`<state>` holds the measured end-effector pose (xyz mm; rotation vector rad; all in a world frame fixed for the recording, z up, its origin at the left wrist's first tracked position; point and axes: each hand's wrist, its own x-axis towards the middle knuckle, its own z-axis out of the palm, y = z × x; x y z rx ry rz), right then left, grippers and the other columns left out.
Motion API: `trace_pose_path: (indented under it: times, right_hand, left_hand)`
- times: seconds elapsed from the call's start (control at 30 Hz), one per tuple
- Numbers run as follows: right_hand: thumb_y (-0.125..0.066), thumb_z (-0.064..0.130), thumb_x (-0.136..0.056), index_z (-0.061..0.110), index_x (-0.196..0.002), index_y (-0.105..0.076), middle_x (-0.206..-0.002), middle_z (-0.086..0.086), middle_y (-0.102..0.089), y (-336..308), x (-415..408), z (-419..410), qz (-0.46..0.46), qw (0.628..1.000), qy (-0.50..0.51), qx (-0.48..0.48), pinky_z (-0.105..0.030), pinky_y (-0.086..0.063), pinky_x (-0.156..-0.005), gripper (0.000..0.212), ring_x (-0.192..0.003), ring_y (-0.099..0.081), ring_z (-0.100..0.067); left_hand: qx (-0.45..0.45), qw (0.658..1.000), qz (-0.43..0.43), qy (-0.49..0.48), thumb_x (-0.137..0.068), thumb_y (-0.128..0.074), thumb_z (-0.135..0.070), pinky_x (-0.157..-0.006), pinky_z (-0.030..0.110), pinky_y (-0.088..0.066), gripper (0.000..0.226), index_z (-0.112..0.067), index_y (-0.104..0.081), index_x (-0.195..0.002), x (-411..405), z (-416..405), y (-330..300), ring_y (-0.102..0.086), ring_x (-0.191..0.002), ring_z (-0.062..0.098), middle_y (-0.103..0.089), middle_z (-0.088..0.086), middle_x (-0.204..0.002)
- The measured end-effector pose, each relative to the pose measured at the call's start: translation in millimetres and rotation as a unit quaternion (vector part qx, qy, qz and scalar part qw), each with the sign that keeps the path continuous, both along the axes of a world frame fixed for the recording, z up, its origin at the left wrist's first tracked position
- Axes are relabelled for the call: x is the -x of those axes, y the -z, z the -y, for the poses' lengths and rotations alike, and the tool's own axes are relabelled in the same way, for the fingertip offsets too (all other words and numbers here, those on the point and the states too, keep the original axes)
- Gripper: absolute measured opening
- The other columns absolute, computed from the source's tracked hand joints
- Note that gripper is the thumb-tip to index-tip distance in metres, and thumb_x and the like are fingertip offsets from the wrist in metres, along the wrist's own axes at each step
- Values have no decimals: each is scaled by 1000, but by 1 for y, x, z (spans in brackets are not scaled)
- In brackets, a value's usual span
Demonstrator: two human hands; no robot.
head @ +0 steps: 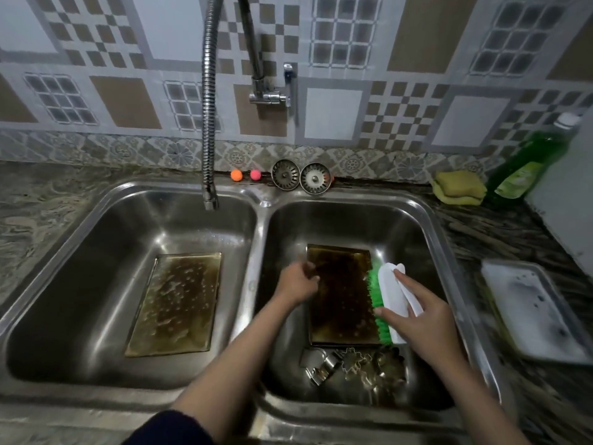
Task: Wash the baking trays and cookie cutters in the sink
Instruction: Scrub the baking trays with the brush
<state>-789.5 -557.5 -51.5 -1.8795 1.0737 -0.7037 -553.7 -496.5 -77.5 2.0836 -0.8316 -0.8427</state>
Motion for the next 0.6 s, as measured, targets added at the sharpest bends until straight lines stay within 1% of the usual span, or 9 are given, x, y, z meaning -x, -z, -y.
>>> trace_pose_path:
  times: [0.03,0.07,0.17,0.2,0.27,0.33,0.37,0.47,0.6]
  right_hand:
    - [-88,25,-61,48,-125,-48,-139,8,-49,1,3,1,0,1000,1,1,-1,-41,-74,78,-119,-44,-8]
    - [-87,27,-62,50,-124,-47,-139,9,-48,2,6,2,-3,1000,5,1,-4,-44,-75,78,-118,-43,-7]
    - [-86,35,-62,58,-122,-44,-138,15,-46,6,20,5,-20,1000,13,1,-25,-51,-88,77,-118,-43,-5]
    - [-85,37,-62,60,-121,-43,-137,18,-45,7,24,6,-24,1000,13,3,-27,-51,-89,76,-119,-43,-6]
    - [-84,39,-61,66,-118,-43,-134,22,-43,9,32,9,-23,1000,12,2,-18,-52,-82,75,-119,-43,-7]
    - [-84,40,-61,69,-115,-43,-130,27,-43,9,38,12,-15,1000,15,-2,-3,-45,-72,74,-117,-43,-5]
    - [-84,40,-60,68,-115,-43,-127,31,-43,7,41,15,-13,1000,19,1,0,-43,-71,74,-117,-43,-3]
    - [-82,45,-58,68,-116,-44,-117,41,-43,-7,51,28,-2,999,35,19,-3,-43,-78,73,-116,-45,1]
    - [-79,53,-51,68,-113,-49,-128,25,-48,-41,66,58,18,996,70,52,-8,-46,-78,71,-115,-48,0]
  left_hand:
    - [-42,999,5,16,-87,-64,-18,-82,23,-44,30,-9,-60,-115,5,6,11,-60,-105,23,-63,10,-114]
    - [-76,997,12,28,-87,-63,-19,-83,26,-46,30,-8,-60,-115,8,10,21,-60,-107,25,-63,11,-115]
    - [-129,990,35,43,-87,-62,-17,-86,34,-52,28,-5,-64,-113,14,17,46,-63,-104,27,-66,14,-113]
    - [-132,990,43,37,-87,-63,-14,-84,34,-53,26,-5,-65,-111,15,18,52,-63,-102,27,-67,14,-112]
    - [-120,992,48,7,-85,-63,-8,-76,28,-49,25,-8,-66,-110,16,21,58,-64,-101,25,-68,12,-110]
    - [-101,993,56,-22,-83,-64,-6,-73,23,-45,30,-9,-66,-112,17,22,62,-64,-101,23,-68,10,-110]
    - [-94,993,69,-32,-82,-64,-6,-73,23,-45,32,-10,-66,-114,17,23,63,-64,-101,23,-68,10,-111]
    - [-55,991,112,-48,-84,-61,-9,-71,25,-49,36,-13,-64,-119,21,25,58,-65,-96,21,-68,7,-110]
    - [-26,974,223,-23,-87,-54,-12,-66,25,-43,39,-16,-59,-126,26,25,48,-62,-95,24,-61,8,-113]
